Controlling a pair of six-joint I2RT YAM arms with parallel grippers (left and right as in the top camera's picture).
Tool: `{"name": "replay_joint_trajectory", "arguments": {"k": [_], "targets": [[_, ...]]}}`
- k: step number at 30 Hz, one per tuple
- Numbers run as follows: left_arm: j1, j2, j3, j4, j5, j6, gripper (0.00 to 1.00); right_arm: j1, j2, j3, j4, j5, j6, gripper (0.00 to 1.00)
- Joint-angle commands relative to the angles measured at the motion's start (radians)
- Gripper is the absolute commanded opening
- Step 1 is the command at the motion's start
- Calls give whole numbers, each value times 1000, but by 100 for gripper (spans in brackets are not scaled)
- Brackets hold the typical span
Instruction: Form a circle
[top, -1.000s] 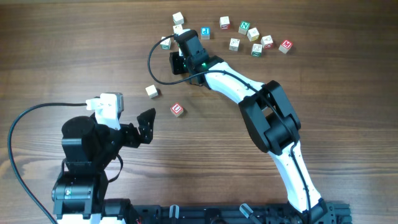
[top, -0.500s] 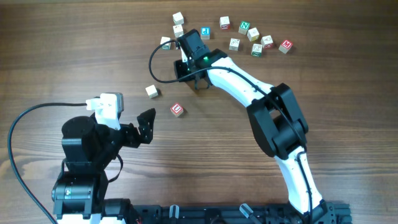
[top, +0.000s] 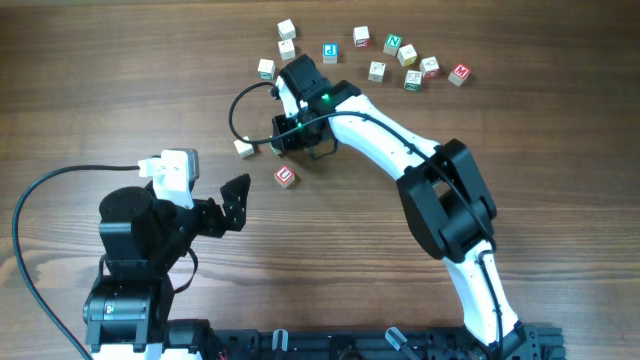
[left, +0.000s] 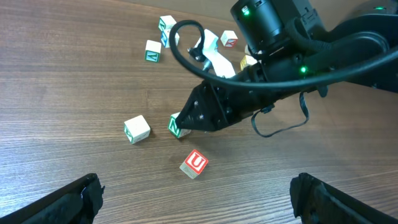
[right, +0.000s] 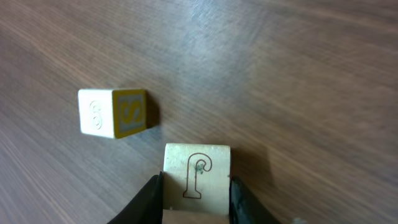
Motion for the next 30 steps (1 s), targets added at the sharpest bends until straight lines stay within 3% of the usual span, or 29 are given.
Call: {"name": "replay_joint_trajectory", "arguments": {"k": [1, 6, 12, 19, 26, 30], "targets": [[-3, -1, 14, 2, -6, 12, 100, 6, -32, -6, -3, -23, -16, 59], [-3, -1, 14, 2, -6, 12, 100, -11, -55, -5, -13, -23, -13, 85], [-3, -1, 14, 2, -6, 12, 100, -63, -171, -4, -32, 109, 66, 99], [-3, -1, 14, 2, -6, 12, 100, -266, -401, -3, -285, 154, 247, 100], [-3, -1, 14, 2, -6, 13, 100, -449, -430, -38, -641, 417, 245, 100], [-3, -1, 14, 5, -6, 13, 100, -506, -430, -120, -696, 477, 245, 100]]}}
